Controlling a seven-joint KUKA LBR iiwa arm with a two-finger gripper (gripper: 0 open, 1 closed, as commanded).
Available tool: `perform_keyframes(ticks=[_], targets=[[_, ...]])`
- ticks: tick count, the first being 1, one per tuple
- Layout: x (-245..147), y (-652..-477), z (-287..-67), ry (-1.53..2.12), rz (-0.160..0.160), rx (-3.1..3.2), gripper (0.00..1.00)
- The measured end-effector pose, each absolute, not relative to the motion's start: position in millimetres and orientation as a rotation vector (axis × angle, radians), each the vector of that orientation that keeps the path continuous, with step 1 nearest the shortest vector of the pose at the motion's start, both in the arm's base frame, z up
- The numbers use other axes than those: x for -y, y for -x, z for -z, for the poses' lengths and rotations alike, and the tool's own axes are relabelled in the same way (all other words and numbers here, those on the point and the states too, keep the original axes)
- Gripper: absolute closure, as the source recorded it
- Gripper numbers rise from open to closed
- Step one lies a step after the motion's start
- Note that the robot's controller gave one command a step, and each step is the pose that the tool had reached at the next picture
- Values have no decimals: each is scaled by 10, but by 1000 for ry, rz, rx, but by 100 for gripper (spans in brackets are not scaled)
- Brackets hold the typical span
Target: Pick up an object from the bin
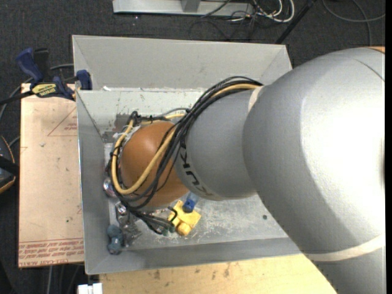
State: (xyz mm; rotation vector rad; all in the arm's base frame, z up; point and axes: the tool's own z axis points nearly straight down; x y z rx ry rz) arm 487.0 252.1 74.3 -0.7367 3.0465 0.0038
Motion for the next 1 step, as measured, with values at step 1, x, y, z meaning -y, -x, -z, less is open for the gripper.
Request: perform_keyframes(ticks=[1], targets=[[-2459, -5374, -1019, 722, -2, -3050, 100]])
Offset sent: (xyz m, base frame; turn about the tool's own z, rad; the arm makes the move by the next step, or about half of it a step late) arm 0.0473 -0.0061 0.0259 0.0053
